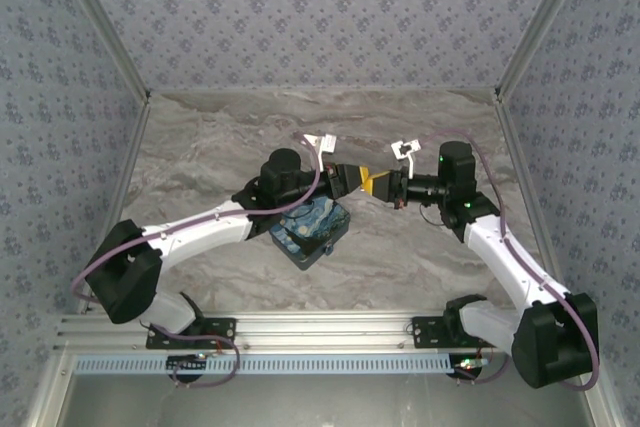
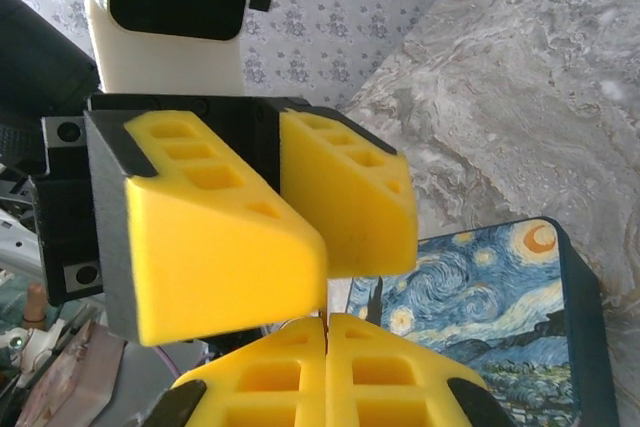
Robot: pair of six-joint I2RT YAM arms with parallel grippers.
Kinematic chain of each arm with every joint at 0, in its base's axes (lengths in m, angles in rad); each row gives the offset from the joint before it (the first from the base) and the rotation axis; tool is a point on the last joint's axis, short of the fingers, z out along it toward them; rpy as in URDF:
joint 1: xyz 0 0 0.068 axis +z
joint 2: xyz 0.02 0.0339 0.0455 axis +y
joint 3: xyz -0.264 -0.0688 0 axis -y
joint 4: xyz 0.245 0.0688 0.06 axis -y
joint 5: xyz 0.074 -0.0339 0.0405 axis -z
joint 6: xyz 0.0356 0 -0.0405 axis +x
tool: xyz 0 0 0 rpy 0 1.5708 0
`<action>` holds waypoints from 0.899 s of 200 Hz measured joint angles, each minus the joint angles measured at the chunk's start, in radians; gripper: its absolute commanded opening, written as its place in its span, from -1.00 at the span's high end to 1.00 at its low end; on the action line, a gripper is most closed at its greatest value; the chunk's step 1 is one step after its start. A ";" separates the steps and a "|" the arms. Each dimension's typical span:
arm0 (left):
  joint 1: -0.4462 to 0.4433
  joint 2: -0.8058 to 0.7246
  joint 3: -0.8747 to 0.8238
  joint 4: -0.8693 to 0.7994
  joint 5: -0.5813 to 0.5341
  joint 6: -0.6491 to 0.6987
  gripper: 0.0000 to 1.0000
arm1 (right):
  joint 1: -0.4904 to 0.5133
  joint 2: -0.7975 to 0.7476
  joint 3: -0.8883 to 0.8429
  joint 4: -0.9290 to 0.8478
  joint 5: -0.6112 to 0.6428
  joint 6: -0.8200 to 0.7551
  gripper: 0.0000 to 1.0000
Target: Unlock the padlock with the key
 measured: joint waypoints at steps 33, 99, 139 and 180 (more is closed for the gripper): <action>0.000 0.000 0.000 0.018 0.006 0.000 0.77 | 0.013 0.000 -0.002 0.038 0.029 0.050 1.00; 0.027 -0.052 0.001 -0.027 0.005 0.038 1.00 | 0.016 0.002 -0.010 0.136 0.045 0.154 0.33; 0.120 -0.098 0.021 -0.077 0.049 0.086 1.00 | -0.003 0.012 -0.009 0.226 0.042 0.204 0.09; 0.156 -0.097 0.114 -0.155 0.117 0.148 1.00 | 0.018 0.020 -0.009 0.386 0.074 0.284 0.03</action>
